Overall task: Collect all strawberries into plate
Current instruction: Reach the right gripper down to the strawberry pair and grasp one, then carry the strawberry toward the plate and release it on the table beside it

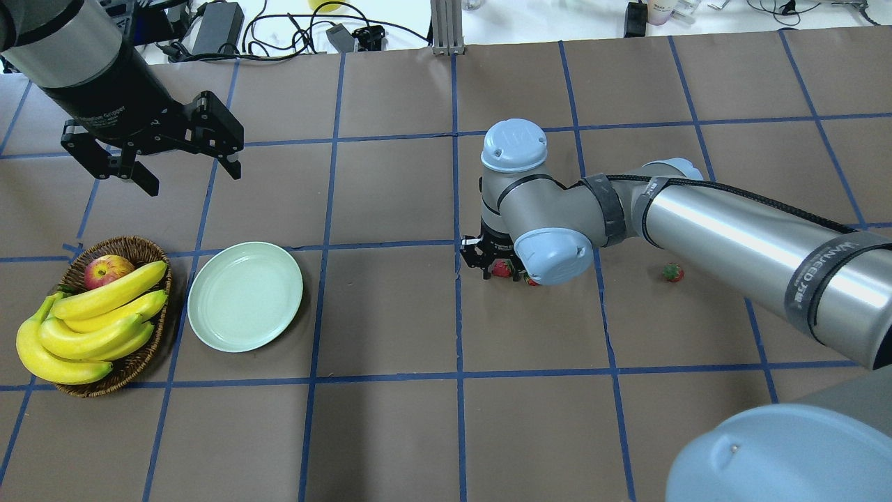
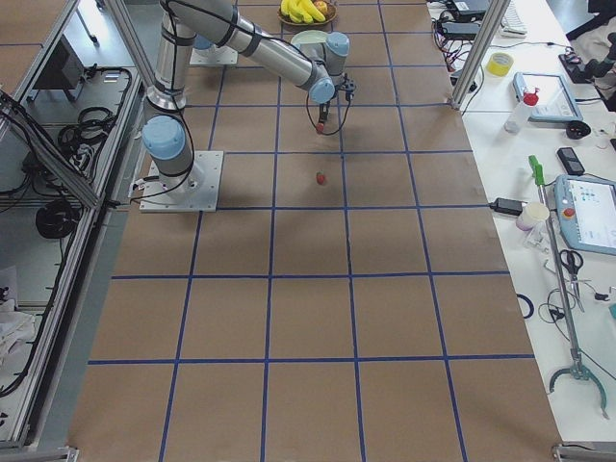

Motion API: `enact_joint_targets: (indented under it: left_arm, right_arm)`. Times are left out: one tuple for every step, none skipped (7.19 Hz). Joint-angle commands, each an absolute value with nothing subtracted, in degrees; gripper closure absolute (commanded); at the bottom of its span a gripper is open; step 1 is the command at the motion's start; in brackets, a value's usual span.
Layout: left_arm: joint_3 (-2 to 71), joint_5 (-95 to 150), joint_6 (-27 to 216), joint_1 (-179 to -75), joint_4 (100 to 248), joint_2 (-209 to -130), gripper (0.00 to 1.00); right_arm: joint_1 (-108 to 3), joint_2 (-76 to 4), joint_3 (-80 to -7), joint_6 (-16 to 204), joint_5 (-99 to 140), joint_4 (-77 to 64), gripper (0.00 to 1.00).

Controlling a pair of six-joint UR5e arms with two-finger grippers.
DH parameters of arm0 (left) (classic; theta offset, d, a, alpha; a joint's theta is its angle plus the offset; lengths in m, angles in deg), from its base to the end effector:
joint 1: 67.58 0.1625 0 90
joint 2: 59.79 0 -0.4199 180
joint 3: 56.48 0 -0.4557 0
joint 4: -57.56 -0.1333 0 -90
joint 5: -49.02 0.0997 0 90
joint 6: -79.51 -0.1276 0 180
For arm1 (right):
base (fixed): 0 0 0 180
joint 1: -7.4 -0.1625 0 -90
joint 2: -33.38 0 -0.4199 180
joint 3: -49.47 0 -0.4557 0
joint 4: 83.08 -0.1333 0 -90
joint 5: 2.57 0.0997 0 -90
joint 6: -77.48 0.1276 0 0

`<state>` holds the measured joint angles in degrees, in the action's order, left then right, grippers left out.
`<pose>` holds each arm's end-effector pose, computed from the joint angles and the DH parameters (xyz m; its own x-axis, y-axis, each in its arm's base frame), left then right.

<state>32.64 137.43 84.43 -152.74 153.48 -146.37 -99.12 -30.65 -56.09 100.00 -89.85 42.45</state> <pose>-0.0920 -0.5351 0.4855 -0.9851 -0.1702 0.0252 -0.1694 0.9851 0.0305 0.3073 -0.5460 0.1007 -0.9942 0.1072 -0.0036 0.1061 0.9877 0.1146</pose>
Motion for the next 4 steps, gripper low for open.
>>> enact_joint_targets:
  left_arm:
    - [32.64, 137.44, 84.43, -152.66, 153.45, -146.37, 0.00]
    - [32.64, 137.44, 84.43, -152.66, 153.53, -146.37, 0.00]
    - [32.64, 137.52, 84.43, -152.66, 153.54, -146.37, 0.00]
    - [32.73, 137.53, 84.43, -152.66, 153.62, -146.37, 0.00]
  right_arm:
    - [-99.12, -31.13, -55.57, 100.33, -89.67, 42.25, 0.97]
    - [-99.12, -31.22, -55.48, 100.42, -89.58, 42.25, 0.99]
    - [-99.12, -31.56, -54.95, 100.51, -89.49, 42.34, 1.00]
    - [-99.56, -31.66, -53.90, 101.90, -87.67, 42.34, 1.00]
